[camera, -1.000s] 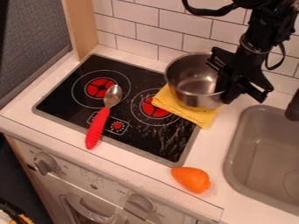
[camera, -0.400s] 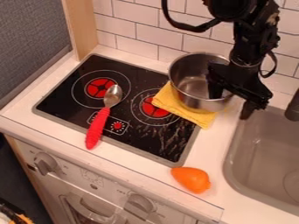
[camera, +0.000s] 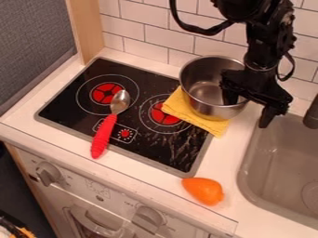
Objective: Move the silver basket to the right side of the sink
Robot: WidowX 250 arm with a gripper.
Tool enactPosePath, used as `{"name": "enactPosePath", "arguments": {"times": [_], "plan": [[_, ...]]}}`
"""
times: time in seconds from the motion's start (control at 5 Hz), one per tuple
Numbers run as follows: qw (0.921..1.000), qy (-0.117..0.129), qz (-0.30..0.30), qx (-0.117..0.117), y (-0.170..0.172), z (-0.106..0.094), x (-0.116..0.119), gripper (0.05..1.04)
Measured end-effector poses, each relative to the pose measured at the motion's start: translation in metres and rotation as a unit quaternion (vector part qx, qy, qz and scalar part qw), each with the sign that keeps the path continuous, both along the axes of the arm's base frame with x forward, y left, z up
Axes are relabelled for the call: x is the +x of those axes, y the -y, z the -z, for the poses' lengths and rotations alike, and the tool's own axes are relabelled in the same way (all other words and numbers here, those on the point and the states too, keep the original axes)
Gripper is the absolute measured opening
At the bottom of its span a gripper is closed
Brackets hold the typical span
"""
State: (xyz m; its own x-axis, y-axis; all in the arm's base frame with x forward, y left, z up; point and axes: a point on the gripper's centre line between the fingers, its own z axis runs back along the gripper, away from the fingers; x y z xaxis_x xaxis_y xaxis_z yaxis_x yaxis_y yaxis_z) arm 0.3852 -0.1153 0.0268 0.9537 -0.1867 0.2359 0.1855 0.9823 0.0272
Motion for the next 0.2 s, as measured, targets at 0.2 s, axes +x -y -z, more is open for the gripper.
{"name": "enactPosePath", "arguments": {"times": [0.2], "plan": [[0.9999, -0.008, -0.01, 0.011, -0.0039, -0.0006, -0.0023, 1.008]]}}
